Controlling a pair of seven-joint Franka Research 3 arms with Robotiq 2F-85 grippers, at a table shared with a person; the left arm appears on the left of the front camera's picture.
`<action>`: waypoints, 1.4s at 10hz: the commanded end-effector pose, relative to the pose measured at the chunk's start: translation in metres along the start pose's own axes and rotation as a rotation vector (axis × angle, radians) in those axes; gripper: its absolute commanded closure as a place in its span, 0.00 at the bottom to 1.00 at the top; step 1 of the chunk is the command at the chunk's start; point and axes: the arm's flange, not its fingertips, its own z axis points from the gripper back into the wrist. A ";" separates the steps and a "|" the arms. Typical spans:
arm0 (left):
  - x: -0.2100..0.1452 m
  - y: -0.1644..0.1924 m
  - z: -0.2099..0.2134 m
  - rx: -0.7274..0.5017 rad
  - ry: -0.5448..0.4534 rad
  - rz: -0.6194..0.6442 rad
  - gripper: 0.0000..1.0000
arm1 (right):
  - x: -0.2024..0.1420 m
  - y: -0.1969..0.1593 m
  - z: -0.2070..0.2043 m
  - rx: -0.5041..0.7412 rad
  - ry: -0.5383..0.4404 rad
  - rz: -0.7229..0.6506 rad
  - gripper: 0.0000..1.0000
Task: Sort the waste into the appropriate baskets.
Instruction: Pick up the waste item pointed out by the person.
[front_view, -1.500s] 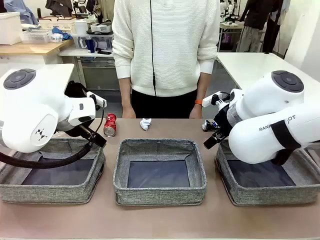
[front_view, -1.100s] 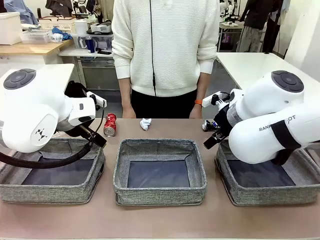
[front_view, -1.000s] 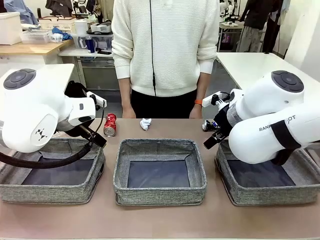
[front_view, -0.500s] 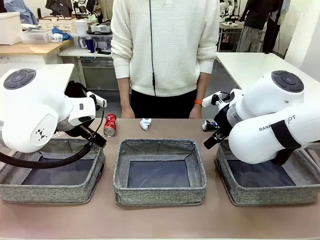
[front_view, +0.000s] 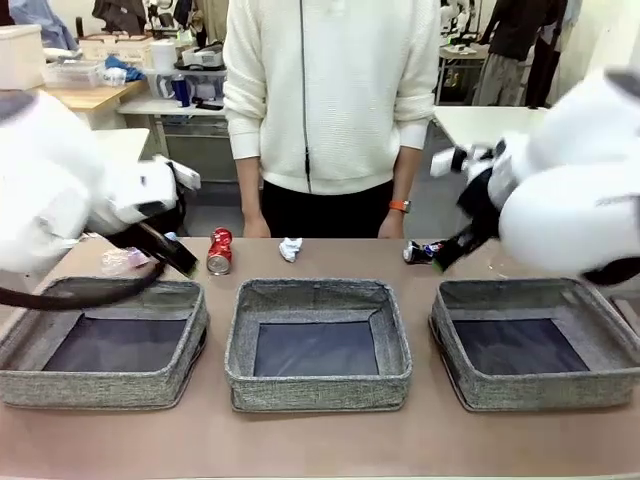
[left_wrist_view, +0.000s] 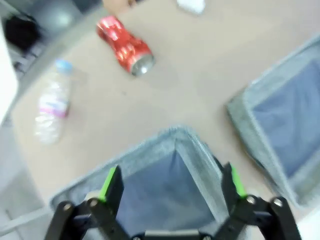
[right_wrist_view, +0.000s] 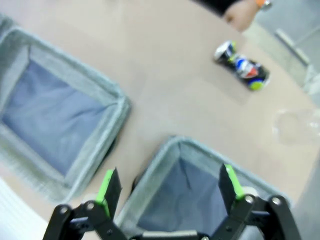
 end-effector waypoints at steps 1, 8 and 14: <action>-0.053 -0.021 0.113 0.043 -0.154 0.004 0.00 | -0.021 0.013 0.106 -0.042 -0.051 0.029 0.00; -0.020 0.013 0.153 -0.298 -0.142 0.074 0.00 | -0.057 0.003 0.118 0.402 -0.064 -0.140 0.00; -0.161 0.135 0.140 -0.902 -0.352 0.608 0.00 | -0.191 -0.085 0.133 0.998 -0.319 -0.842 0.00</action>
